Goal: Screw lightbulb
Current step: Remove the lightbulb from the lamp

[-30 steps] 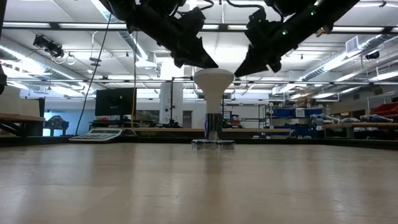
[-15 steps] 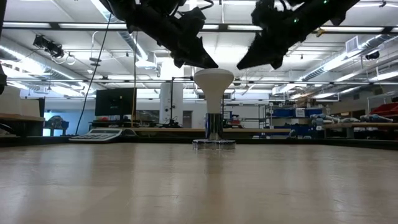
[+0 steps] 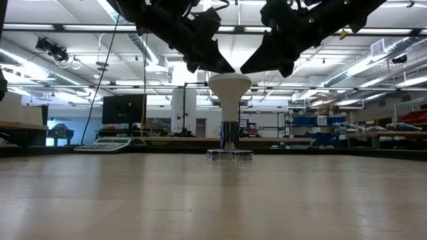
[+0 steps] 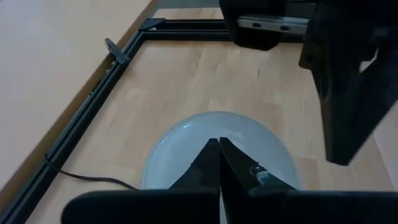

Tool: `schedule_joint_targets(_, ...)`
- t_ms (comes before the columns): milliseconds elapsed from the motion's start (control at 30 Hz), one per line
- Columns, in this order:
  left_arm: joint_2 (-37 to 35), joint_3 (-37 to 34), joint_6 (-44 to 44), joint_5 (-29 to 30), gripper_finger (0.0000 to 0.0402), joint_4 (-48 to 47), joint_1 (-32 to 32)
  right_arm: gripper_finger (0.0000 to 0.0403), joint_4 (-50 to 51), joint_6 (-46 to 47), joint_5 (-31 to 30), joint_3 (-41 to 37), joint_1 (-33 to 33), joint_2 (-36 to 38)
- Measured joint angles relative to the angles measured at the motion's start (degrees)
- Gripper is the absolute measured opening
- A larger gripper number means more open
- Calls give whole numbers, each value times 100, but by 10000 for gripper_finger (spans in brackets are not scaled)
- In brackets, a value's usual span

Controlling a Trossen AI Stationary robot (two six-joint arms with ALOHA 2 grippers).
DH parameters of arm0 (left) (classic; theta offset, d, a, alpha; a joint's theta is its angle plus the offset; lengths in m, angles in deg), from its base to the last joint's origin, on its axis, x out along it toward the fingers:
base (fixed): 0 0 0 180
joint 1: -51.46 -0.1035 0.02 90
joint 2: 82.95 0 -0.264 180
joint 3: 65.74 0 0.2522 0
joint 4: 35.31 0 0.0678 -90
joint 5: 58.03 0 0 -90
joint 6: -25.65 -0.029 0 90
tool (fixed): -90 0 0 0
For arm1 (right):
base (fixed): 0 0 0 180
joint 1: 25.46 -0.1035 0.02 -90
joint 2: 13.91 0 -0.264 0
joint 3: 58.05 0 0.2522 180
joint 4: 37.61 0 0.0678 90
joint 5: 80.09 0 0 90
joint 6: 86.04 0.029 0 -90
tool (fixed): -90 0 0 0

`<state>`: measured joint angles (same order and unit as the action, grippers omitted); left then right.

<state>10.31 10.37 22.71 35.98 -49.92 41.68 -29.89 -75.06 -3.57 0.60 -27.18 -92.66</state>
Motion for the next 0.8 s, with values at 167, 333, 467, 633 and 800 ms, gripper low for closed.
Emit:
schedule_joint_targets(167, 2, 0, 2, 4, 0, -6, 0, 11, 58, -3, -77, 0, 141, -1)
schedule_joint_targets(333, 2, 0, 20, 69, 0, -7, -9, 11, 259, -1, -51, 7, 417, 8)
schedule_joint_targets(467, 2, 0, 20, 106, 0, -30, -13, 11, 316, -46, -11, 7, 542, 23)
schedule_joint_targets(633, 0, 0, 20, 131, 0, -65, -17, 11, 428, -63, -86, 4, 680, 122)
schedule_joint_targets(800, -9, 0, 77, 79, 0, -114, -12, 11, 622, -109, -264, -1, 908, 232)
